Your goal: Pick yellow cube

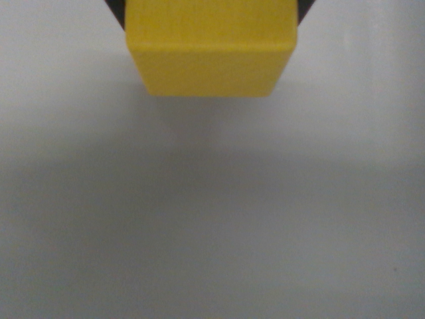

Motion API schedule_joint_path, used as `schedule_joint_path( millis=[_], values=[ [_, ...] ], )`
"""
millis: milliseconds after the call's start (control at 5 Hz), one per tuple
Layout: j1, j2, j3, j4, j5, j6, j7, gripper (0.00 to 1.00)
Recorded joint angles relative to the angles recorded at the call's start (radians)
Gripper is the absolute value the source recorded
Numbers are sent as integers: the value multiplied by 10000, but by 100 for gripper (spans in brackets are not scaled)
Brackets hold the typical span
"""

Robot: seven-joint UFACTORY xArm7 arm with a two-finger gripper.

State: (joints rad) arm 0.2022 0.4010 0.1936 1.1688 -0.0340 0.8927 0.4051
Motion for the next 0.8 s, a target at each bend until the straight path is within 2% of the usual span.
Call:
schedule_joint_path(
  millis=[200,400,600,800],
  values=[
    [0,0,0,0,0,0,0,100],
    [-10,-148,12,218,32,363,-9,100],
    [-10,-148,12,218,32,363,-9,100],
    [-21,-312,25,457,68,763,-19,100]
  ],
)
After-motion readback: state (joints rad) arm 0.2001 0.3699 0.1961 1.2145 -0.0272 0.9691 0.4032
